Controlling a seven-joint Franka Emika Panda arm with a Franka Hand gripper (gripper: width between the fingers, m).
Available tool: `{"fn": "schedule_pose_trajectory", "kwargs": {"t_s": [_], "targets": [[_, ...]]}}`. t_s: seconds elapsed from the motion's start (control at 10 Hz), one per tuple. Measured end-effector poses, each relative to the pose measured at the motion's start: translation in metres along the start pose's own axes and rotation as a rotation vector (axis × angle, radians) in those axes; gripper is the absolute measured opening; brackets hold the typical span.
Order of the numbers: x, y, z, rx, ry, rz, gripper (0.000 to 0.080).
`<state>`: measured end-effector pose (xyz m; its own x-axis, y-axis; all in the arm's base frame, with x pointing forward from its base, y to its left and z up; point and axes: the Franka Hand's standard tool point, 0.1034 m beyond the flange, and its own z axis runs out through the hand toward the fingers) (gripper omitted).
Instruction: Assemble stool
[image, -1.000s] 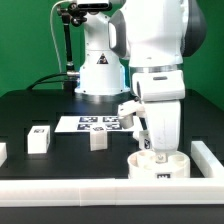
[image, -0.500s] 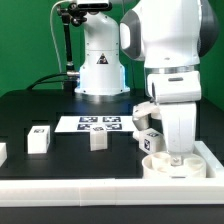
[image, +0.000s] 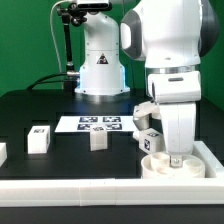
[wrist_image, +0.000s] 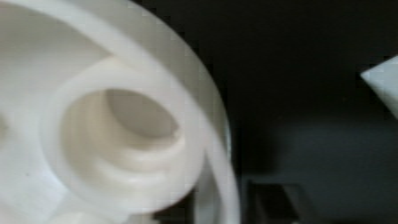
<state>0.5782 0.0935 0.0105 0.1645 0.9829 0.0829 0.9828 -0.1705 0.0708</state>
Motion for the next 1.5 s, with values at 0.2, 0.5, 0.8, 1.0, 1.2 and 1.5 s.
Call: {"fn": "schedule_pose_trajectory", "kwargs": {"t_s": [0.2, 0.5, 0.8, 1.0, 1.2, 1.5], "targets": [[0.000, 0.000, -0.001, -0.001, 0.000, 0.002, 0.0421], [0.002, 0.006, -0.023, -0.029, 0.002, 0.037, 0.0630], [-0.004, 0.003, -0.047, -0.048, -0.001, 0.089, 0.0649], [-0.015, -0.006, -0.052, -0.070, 0.003, 0.120, 0.0649], [-0.034, -0.022, -0.052, -0.065, -0.010, 0.152, 0.0649], [-0.034, -0.022, -0.051, -0.062, -0.007, 0.217, 0.0649]]}}
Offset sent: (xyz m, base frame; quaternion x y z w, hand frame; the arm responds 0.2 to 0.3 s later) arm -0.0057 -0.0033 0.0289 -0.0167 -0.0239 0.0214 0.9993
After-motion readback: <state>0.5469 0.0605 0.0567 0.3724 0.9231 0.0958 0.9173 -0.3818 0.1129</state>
